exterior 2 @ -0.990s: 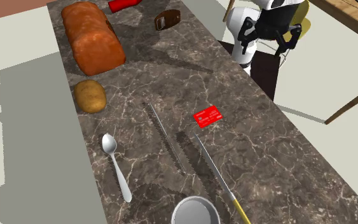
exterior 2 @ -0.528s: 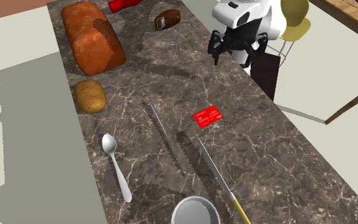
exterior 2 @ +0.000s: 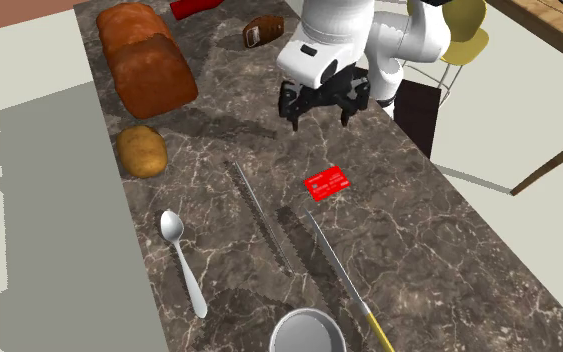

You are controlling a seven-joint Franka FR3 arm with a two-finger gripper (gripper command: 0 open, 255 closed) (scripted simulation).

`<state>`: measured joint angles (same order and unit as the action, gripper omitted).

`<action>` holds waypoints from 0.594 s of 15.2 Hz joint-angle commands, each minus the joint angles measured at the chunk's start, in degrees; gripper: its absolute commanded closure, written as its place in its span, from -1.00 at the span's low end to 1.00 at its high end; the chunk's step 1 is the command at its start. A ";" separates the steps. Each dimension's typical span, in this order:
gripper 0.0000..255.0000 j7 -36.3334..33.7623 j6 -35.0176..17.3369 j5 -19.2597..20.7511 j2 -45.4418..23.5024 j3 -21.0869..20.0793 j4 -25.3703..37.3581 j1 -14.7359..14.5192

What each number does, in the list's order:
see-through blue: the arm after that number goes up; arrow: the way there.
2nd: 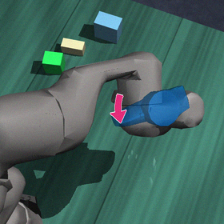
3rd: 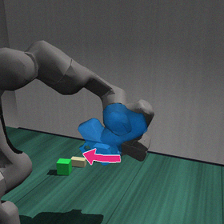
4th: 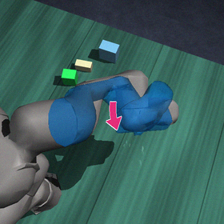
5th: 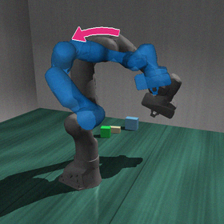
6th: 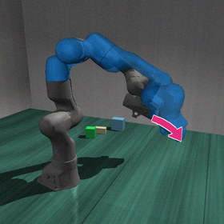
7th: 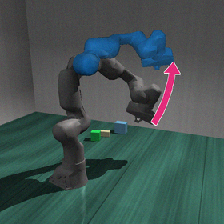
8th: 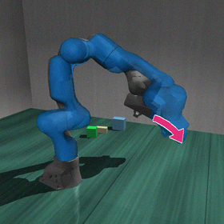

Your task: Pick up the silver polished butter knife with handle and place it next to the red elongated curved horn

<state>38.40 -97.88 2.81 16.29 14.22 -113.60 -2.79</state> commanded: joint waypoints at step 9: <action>-1.00 22.44 2.18 -4.05 -25.70 4.01 25.66 1.28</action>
<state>58.72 -96.03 -0.89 -7.25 18.17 -90.23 -1.77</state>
